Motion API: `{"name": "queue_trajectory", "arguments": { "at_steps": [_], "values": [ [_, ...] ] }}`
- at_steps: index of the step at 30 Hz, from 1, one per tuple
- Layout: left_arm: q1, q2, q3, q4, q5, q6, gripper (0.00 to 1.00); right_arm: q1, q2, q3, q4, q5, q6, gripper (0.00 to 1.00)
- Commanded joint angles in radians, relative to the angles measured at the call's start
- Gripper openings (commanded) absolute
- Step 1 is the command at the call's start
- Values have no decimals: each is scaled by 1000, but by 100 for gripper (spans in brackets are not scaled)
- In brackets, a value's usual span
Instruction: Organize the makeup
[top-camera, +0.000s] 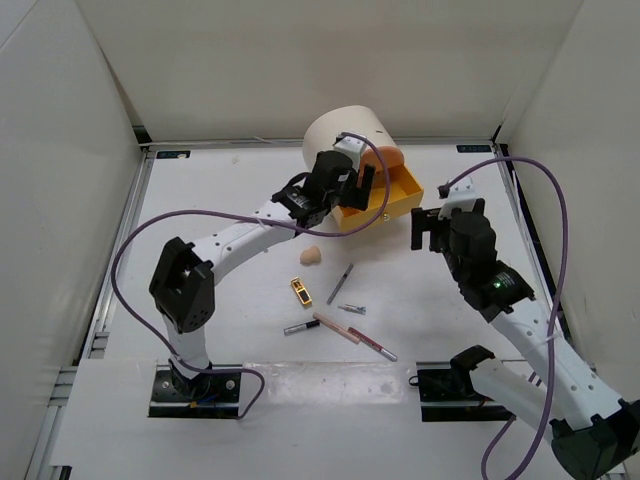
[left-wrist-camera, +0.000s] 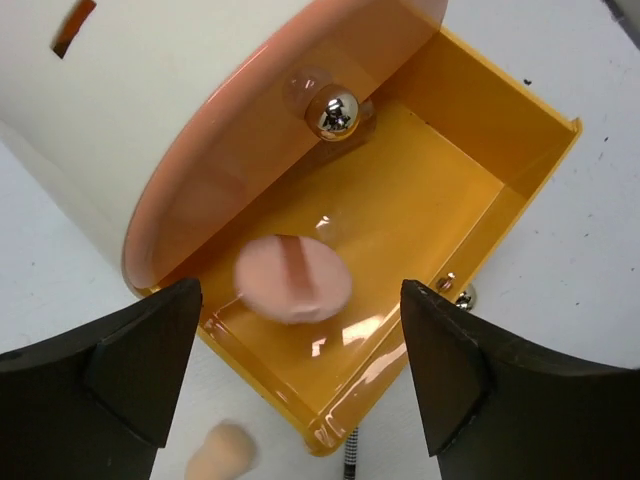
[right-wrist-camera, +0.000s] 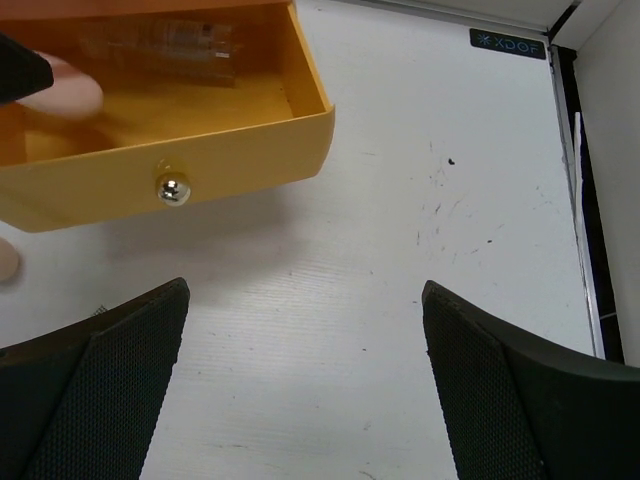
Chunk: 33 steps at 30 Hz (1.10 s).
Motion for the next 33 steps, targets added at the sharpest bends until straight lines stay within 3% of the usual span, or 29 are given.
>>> {"name": "queue_trajectory", "arguments": {
  "at_steps": [1, 2, 6, 9, 15, 19, 26, 30, 33],
  "values": [
    [5, -73, 39, -29, -1, 9, 93, 0, 19, 32, 15, -53, -54, 99],
    [4, -89, 35, -26, -6, 11, 98, 6, 38, 51, -1, -121, -75, 99],
    [5, -199, -17, -42, -38, 0, 98, 29, 121, 100, -22, -329, -155, 99],
    [14, -351, -131, -75, -112, -52, 98, 122, 210, 152, -28, -403, -252, 99],
    [128, -665, -422, -305, -187, -239, 98, 343, 486, 388, -154, -471, -580, 99],
    [160, -828, -536, -457, -231, -369, 98, 353, 735, 560, -218, -595, -752, 99],
    [162, -1055, -530, -628, -317, -479, 98, 359, 1130, 870, -366, -595, -990, 99],
    [162, -1067, -473, -655, -339, -469, 98, 317, 1186, 862, -268, -660, -1093, 99],
    [162, -1037, -416, -664, -313, -430, 98, 291, 1278, 953, -225, -747, -1088, 99]
  ]
}}
